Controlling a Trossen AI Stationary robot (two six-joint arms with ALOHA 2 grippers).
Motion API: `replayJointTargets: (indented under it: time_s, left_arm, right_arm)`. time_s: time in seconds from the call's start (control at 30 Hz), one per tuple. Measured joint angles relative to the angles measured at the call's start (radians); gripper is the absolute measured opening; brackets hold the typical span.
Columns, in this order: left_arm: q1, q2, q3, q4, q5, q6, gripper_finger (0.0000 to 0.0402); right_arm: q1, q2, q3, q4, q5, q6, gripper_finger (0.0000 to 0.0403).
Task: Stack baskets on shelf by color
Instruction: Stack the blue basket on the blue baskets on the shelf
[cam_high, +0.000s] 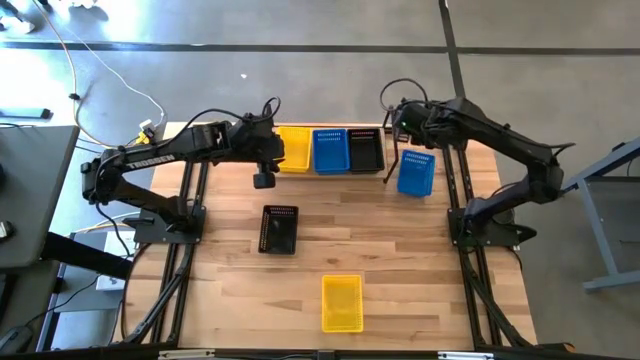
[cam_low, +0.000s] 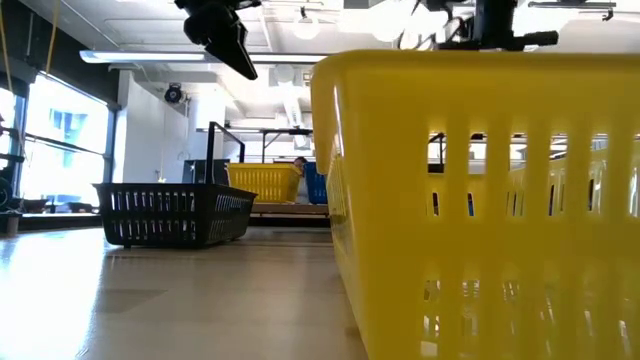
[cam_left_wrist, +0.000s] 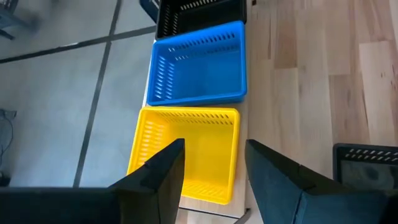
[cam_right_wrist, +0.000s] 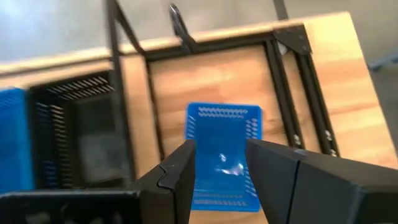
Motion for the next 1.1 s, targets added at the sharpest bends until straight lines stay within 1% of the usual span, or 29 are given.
replayJointTargets:
  time_s: [0.23, 0.33, 0.47, 0.6, 0.9, 1.1]
  left_arm:
    - [0.000, 0.000, 0.000, 0.000, -0.001, 0.000, 0.0157]
    - [0.000, 0.000, 0.000, 0.000, -0.003, 0.000, 0.0157]
    - [0.000, 0.000, 0.000, 0.000, -0.031, 0.001, 0.0157]
    - [0.000, 0.000, 0.000, 0.000, -0.040, 0.001, 0.0157]
    - [0.000, 0.000, 0.000, 0.001, -0.050, 0.001, 0.0157]
    - [0.000, 0.000, 0.000, 0.019, -0.050, 0.001, 0.0156]
  right_arm:
    - [-0.076, -0.007, -0.145, 0.037, -0.084, -0.039, 0.0125]
    - [-0.108, -0.027, -0.214, 0.096, -0.124, -0.059, 0.0125]
    - [-0.156, -0.049, -0.300, 0.145, -0.162, -0.078, 0.0125]
    - [-0.208, -0.067, -0.377, 0.209, -0.223, -0.116, 0.0125]
    - [-0.282, -0.072, -0.498, 0.286, -0.283, -0.140, 0.0125]
    - [-0.312, -0.072, -0.582, 0.362, -0.306, -0.118, 0.0125]
